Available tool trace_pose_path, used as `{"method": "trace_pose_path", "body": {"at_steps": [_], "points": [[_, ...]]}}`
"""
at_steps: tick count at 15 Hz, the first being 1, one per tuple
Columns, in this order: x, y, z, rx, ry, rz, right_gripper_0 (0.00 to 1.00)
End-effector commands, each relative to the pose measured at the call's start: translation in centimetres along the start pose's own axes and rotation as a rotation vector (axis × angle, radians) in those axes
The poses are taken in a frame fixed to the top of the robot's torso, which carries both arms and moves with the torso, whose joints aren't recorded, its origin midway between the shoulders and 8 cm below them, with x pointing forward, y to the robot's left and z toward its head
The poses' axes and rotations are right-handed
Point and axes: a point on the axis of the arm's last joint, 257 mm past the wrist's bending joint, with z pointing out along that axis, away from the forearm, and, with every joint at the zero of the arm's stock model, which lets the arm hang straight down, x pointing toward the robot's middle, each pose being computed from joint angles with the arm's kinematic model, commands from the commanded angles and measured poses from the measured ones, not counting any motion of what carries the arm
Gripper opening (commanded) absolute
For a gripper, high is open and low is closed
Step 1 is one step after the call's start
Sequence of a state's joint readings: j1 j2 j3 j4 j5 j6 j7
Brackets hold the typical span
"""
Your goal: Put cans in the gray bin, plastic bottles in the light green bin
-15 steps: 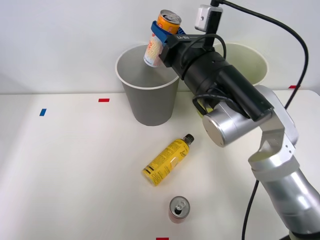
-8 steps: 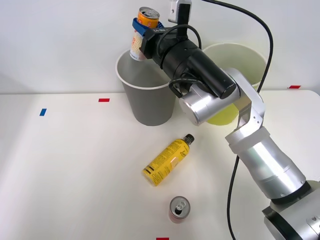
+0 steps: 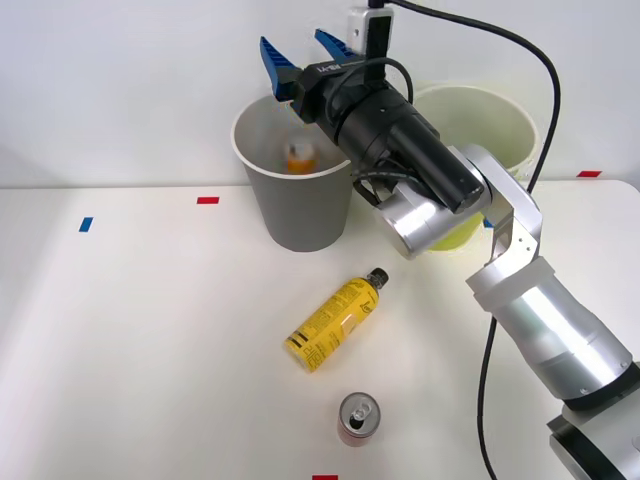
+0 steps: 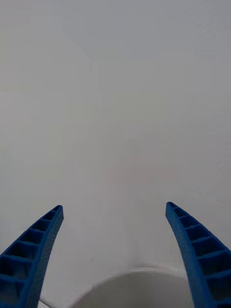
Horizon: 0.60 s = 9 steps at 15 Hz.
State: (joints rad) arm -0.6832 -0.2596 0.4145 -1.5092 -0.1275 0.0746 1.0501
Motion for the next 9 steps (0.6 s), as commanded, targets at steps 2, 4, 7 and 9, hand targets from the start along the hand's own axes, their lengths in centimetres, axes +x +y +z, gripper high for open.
{"method": "trace_pose_path", "body": {"at_steps": [2, 4, 7, 9], "points": [[0.2, -0.4, -4.0, -0.004, -0.007, -0.009, 1.0], [0.4, -0.9, -6.3, -0.001, -0.003, -0.028, 1.0], [1.0, -2.6, -12.1, 0.034, 0.021, -0.073, 1.0], [1.3, -3.6, -16.0, 0.071, 0.038, -0.1, 1.0]]}}
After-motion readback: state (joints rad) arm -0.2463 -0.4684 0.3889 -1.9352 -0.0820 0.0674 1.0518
